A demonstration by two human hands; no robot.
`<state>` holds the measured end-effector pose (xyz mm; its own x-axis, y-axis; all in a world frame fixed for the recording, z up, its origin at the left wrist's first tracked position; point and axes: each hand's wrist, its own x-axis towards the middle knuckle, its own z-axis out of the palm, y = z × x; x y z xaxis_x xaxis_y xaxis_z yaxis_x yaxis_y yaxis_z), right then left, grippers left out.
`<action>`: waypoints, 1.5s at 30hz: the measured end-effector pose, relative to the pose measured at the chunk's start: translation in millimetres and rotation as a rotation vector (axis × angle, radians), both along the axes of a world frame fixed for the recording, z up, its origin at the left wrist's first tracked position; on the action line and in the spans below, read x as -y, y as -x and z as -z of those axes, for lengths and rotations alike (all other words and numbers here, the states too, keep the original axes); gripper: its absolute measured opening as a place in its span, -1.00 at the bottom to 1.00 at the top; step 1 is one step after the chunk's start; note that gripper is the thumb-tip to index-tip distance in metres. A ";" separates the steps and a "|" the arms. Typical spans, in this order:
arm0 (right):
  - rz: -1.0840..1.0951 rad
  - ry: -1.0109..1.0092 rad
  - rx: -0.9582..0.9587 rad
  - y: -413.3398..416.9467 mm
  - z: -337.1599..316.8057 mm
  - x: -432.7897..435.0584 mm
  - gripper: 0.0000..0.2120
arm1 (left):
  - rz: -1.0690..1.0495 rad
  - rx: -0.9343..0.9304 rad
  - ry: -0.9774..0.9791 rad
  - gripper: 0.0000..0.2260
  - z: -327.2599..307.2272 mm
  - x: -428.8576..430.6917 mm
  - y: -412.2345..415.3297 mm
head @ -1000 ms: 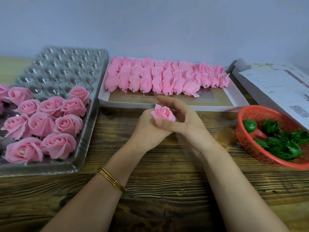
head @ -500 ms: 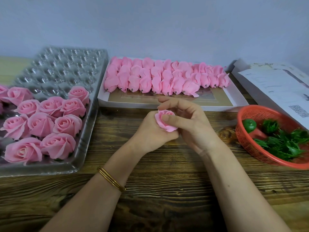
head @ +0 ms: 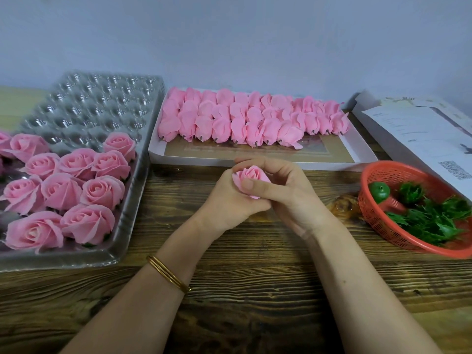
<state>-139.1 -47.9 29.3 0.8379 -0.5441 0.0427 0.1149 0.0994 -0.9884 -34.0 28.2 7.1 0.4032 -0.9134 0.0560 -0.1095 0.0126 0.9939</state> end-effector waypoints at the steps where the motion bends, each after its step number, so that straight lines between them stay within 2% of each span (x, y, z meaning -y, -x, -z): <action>1: -0.005 0.001 -0.006 0.2 -0.4 0.3 -0.74 | -0.006 -0.017 -0.007 -0.77 -0.8 -0.2 0.0; 5: -0.030 -0.089 -0.009 2.3 -4.5 3.1 -0.73 | -0.002 -0.073 -0.041 -0.81 -3.9 -0.4 0.7; 8: -0.003 -0.176 0.073 1.9 -6.8 4.0 -0.74 | 0.014 -0.073 -0.054 -0.78 -2.2 0.4 0.2; 11: 0.034 -0.169 0.145 -0.3 -7.3 1.4 -0.83 | 0.053 -0.072 -0.061 -0.73 -1.7 0.5 0.4; 15: 0.025 -0.120 0.136 -1.7 -6.2 -1.1 -0.91 | 0.077 -0.069 -0.036 -0.73 -0.4 0.7 -0.5; 28: 0.015 -0.291 0.093 -5.9 -3.4 0.8 -0.75 | 0.089 -0.097 0.019 -0.77 -2.1 -1.3 -3.4; 30: 0.027 -0.261 0.075 -5.9 -0.9 2.4 -0.70 | 0.070 -0.101 0.044 -0.84 -2.4 -0.8 -3.4; 36: 0.033 -0.295 0.086 -7.2 0.8 6.2 -0.61 | -0.005 -0.121 0.067 -0.79 0.2 0.1 -7.2; 41: 0.127 -0.335 0.090 -8.2 4.1 10.8 -0.53 | -0.095 -0.136 0.105 -0.88 -0.4 1.7 -10.5; 45: 0.194 -0.319 0.037 -7.7 8.5 11.0 -0.58 | -0.123 -0.176 0.136 -0.64 -2.8 2.3 -13.8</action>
<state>-131.4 -58.9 20.9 0.7189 -0.6836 -0.1259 0.1971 0.3741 -0.9062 -20.2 25.8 9.9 0.5257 -0.8455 0.0941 0.0561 0.1448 0.9879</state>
